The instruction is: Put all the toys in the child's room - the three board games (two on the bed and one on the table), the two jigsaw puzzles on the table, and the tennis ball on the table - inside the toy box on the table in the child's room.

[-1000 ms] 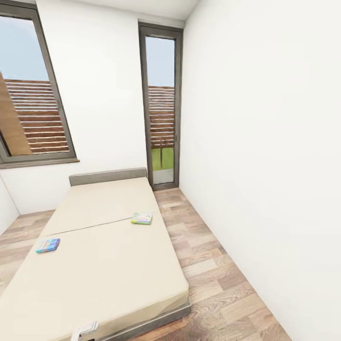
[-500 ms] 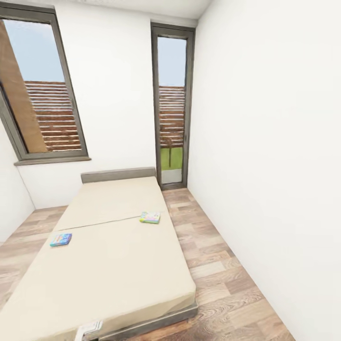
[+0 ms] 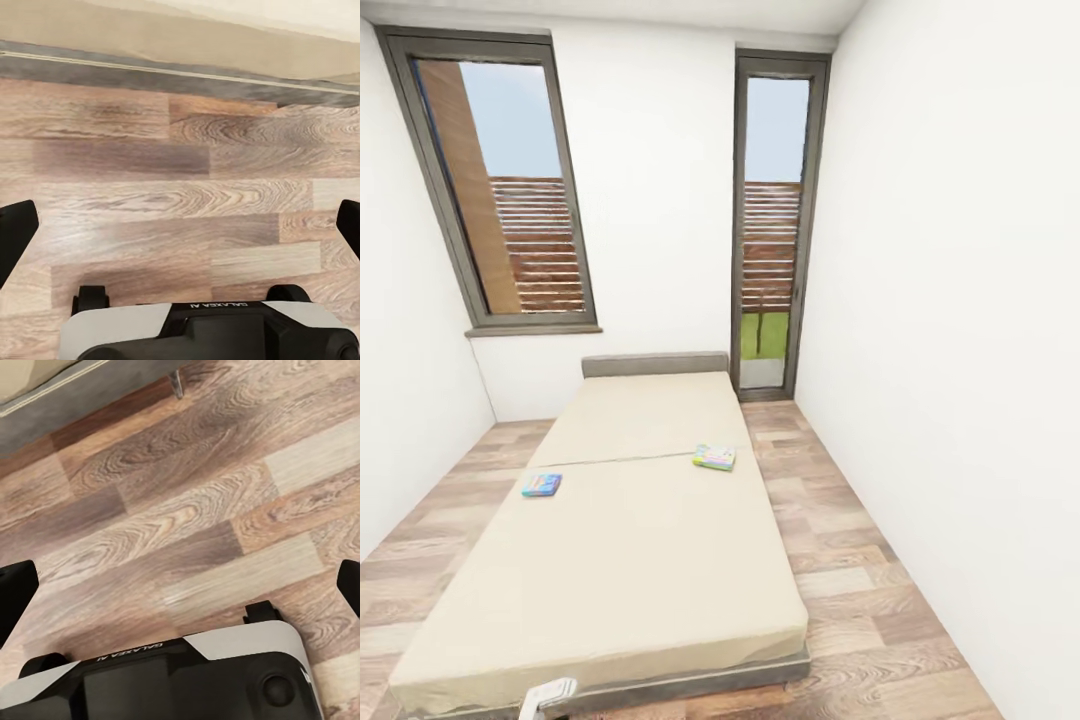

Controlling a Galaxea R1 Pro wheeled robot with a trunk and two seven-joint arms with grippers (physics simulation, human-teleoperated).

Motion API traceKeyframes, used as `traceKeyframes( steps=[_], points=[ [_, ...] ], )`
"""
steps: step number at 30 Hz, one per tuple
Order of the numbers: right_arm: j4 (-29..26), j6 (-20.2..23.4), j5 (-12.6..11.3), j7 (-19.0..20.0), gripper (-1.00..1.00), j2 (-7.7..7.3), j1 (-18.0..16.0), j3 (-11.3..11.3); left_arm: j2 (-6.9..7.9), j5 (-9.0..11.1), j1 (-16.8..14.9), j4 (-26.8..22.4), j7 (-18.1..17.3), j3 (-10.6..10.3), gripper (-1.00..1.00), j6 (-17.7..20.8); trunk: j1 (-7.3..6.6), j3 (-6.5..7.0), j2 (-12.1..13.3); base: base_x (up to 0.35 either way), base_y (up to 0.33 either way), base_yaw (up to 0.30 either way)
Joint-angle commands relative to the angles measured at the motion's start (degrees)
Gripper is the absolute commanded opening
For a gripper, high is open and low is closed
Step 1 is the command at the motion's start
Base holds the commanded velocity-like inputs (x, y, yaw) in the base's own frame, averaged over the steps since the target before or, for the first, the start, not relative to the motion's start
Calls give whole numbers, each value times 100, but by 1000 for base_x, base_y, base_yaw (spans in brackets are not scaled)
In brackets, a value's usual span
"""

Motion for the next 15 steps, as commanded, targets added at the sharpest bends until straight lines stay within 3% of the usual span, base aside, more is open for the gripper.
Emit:
traceKeyframes(
  steps=[1, 6, 15],
  points=[
    [-10, 15, -22, -5, 100, 6, 2, -33, -3, -17, -1, -8, -25, 49, 100, 52, 2, -2, -4, 0, 0, 291],
    [-10, 15, -23, -5, 100, 6, 2, -31, -4, -17, -1, -8, -5, 49, 100, 52, 2, -2, -4, 0, 0, 260],
    [-10, 15, -23, -5, 100, 2, 2, -37, -8, -15, -1, -8, -6, 49, 100, 40, 2, -2, -4, 0, 0, 47]
  ],
)
